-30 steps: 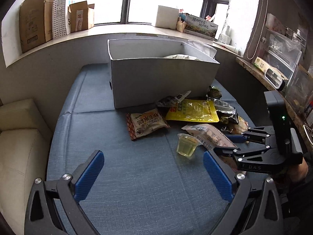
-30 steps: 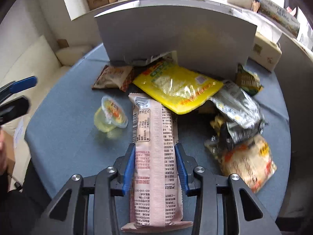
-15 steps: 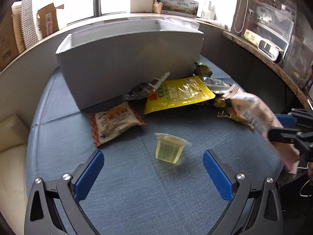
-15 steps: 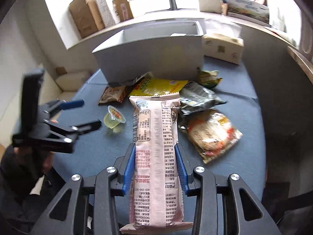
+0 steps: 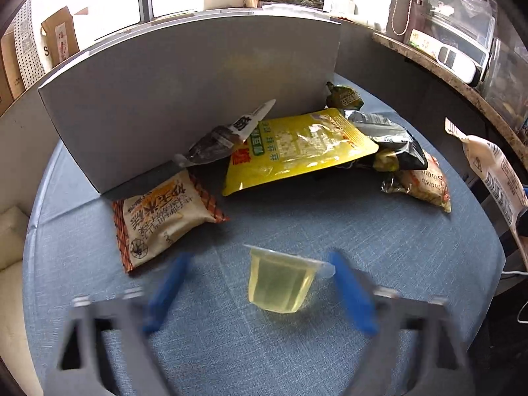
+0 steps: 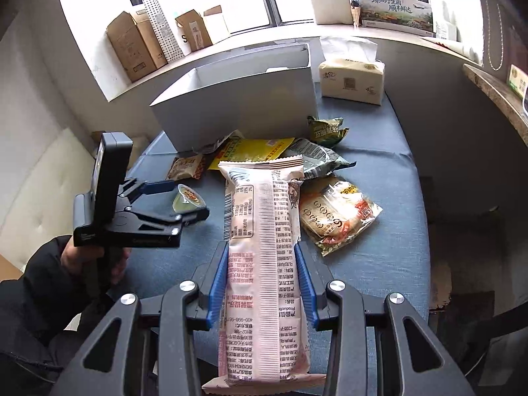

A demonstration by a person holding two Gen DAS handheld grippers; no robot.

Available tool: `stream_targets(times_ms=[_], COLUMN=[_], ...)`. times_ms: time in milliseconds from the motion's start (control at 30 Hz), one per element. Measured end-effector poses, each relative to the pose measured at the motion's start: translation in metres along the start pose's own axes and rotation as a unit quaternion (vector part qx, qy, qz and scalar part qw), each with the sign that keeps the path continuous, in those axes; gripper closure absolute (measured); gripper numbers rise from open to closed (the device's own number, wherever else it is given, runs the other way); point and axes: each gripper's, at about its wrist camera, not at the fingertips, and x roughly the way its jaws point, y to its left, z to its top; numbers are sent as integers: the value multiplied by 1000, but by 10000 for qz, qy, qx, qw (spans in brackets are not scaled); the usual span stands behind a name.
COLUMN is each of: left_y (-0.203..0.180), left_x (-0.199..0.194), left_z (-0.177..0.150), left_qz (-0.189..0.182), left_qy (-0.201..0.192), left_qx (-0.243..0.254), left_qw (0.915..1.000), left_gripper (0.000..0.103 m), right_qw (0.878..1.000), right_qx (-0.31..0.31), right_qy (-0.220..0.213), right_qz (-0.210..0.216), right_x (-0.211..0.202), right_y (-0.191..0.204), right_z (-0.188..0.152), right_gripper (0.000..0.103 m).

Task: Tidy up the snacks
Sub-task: 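Grasp the pink-white wafer bag with the right tool while the left tool grasps a jelly cup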

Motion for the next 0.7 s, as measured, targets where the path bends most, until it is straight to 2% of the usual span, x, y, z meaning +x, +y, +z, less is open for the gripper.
stream_targets(times_ms=[33,67,300,567,700], left_y=[0,1,13,24,30], left_x=[-1,-2,-29,-100,-130], left_z=[1,1,3,-5,-9], left_qz=[106,125,-140,-237,-140], left_qy=[-54,-39,-282,-831,-1043], left_qx=[-20,-37,-232,-410,-587], left_qw=[9999,9999,9992,9954,9927], left_gripper=[51,53,53,53,53], right_qw=[10000,10000,10000,9999,9996], right_qx=[11,2,65,-78,-182], right_qy=[9,13,-34,-36,-67], right_qz=[4,7,4,106,200], right_x=[0,0,-1,-2,2], right_y=[-1,-1,-2,7,15], right_z=[0,0,2,7,16], right_gripper=[61,61,60,60,60])
